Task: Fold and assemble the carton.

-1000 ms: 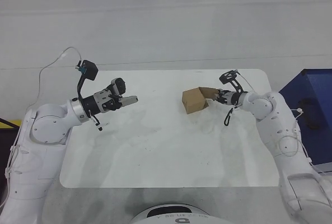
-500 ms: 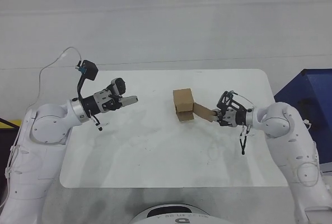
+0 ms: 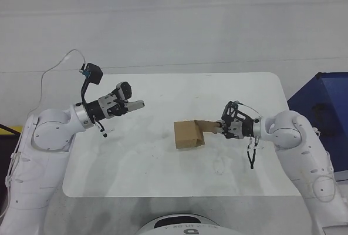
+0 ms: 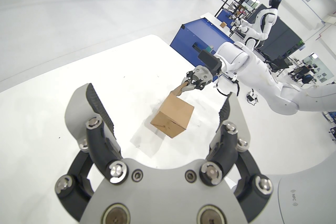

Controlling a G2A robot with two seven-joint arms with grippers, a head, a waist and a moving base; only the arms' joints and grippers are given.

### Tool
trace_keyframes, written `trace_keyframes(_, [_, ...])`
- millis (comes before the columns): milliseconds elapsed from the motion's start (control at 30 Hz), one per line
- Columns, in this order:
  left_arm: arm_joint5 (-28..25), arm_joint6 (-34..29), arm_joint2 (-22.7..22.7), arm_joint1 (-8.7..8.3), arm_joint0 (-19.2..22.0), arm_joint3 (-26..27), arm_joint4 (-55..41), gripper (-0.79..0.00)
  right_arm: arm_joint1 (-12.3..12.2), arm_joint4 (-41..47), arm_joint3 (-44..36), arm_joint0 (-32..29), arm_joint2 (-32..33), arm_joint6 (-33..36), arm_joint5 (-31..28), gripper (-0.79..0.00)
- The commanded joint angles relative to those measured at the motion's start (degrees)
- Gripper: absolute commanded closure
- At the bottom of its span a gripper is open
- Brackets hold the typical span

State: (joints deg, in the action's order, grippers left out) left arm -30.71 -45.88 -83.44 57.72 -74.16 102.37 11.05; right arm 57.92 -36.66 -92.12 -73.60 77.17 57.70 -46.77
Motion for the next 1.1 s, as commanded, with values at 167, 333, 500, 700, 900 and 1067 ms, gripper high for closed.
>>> trace_keyframes(167, [0.0, 0.0, 0.0, 0.0, 0.0, 0.0, 0.0, -0.785, -8.2, 11.4, -14.6, 0.0, 1.8, 14.0, 14.1, 0.0])
trace_keyframes(333, [0.0, 0.0, 0.0, 0.0, 0.0, 0.0, 0.0, -0.785, -15.2, 10.4, -24.3, -0.1, 0.4, 24.9, 25.0, 0.0])
trace_keyframes(500, [0.0, 0.0, 0.0, 0.0, 0.0, 0.0, 0.0, -0.785, -21.2, 8.3, -26.7, 4.4, -5.6, 30.3, 30.5, 0.0])
trace_keyframes(700, [0.0, 0.0, 0.0, 0.0, 0.0, 0.0, 0.0, -0.785, -27.6, 40.9, -23.5, 14.8, -15.8, 30.3, 30.5, 0.0])
trace_keyframes(900, [0.0, 0.0, 0.0, 0.0, 0.0, 0.0, 0.0, -0.785, -30.2, 66.6, -20.6, 25.2, -26.5, 30.3, 30.5, 0.0])
trace_keyframes(1067, [0.0, 0.0, 0.0, 0.0, 0.0, 0.0, 0.0, -0.785, -29.6, 86.1, -12.2, 28.2, -25.9, 30.3, 30.4, 0.0])
